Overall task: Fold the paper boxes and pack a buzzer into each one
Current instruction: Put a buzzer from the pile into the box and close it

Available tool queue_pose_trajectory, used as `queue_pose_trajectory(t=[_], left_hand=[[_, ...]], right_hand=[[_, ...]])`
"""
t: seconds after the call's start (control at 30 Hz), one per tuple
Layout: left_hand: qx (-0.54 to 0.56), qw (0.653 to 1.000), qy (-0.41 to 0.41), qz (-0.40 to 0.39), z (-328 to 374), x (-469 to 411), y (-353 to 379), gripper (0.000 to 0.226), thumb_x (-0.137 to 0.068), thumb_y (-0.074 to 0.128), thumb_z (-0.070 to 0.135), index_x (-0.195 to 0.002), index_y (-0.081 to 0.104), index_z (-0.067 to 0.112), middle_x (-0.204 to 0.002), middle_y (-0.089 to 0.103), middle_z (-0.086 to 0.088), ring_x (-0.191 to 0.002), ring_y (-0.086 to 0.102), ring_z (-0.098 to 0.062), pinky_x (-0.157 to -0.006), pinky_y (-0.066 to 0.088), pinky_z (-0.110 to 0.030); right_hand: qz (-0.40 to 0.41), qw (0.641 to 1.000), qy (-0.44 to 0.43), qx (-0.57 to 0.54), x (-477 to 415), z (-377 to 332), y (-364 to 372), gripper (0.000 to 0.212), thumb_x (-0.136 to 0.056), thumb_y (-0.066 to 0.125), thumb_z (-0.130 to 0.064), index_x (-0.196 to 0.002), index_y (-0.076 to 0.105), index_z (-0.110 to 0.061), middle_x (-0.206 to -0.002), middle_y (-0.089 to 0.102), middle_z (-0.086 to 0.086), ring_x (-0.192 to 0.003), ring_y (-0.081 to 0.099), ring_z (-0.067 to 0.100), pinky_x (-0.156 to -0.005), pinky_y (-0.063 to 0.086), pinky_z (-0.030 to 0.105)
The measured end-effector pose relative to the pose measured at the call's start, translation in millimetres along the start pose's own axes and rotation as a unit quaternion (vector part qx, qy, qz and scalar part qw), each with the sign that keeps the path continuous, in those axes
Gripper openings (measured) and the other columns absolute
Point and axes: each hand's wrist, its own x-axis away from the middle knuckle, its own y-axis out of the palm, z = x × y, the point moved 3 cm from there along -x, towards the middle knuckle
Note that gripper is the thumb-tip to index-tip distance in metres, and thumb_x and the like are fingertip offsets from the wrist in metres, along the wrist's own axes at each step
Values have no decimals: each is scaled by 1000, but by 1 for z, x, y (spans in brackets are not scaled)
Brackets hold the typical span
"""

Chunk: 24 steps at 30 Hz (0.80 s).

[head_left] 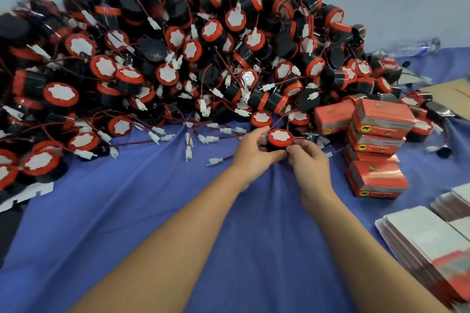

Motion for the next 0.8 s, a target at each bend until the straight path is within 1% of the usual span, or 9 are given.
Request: queue_pose_trajectory(t=[0.1,0.2,0.27,0.4,0.47,0.53,0.6,0.67,0.8], left_hand=[[-68,997,27,27,8,26,-18,58,-80,90,25,-132,64,26,-118,59,0,-105,58,-13,-96,49,-28],[-81,995,56,15,16,57,-31,57,-75,92,18,-125,65,24,-120,61,-4,-97,56,-12,-89,48,-24],[-101,991,86,10,22,78,-39,56,-76,92,15,-122,62,24,-124,62,3,-98,57,-5,-86,47,-19],[-144,981,128,35,32,114,-54,53,-77,91,18,-114,57,34,-115,64,23,-102,55,12,-78,46,-16],[-170,974,144,48,37,130,-61,50,-79,89,26,-114,57,38,-114,66,21,-110,56,5,-82,46,-20],[-215,964,151,47,42,143,-68,49,-79,88,33,-116,56,38,-115,67,16,-119,57,-11,-92,50,-34],[-274,950,142,42,41,154,-74,49,-78,87,36,-116,56,37,-114,67,10,-119,55,-18,-95,52,-43],[-309,943,121,41,38,162,-77,51,-79,86,38,-120,56,35,-116,67,6,-118,53,-18,-94,53,-45],[-284,954,88,31,25,170,-82,52,-85,84,29,-128,55,28,-127,66,1,-118,60,-20,-99,52,-40]], right_hand=[[-50,998,18,-41,32,-6,-7,16,-95,62,-20,-94,78,-21,-85,74,-4,-80,66,6,-77,55,27],[-105,991,47,-75,62,-15,-11,17,-98,63,-24,-97,79,-20,-103,78,3,-101,72,15,-93,56,36],[-118,987,62,-94,79,-22,-12,18,-99,63,-26,-105,77,-15,-109,78,3,-109,71,18,-98,55,38],[-135,977,97,-135,110,-32,-15,19,-102,63,-25,-104,74,-10,-105,79,3,-97,74,9,-89,57,31],[-144,975,106,-134,122,-35,-16,18,-102,63,-24,-102,74,-10,-99,79,1,-92,74,9,-85,57,28],[-139,974,113,-138,130,-37,-17,15,-101,64,-22,-99,74,-10,-94,76,2,-89,72,13,-82,58,28],[-115,977,116,-138,135,-37,-16,10,-100,65,-14,-100,74,-9,-90,74,4,-86,70,16,-84,59,30],[-85,979,124,-136,136,-34,-16,11,-98,64,-6,-104,73,-7,-88,73,6,-82,68,18,-83,58,31],[-92,983,132,-89,132,-18,-11,18,-94,63,2,-104,75,-8,-91,71,12,-84,62,22,-78,54,30]])
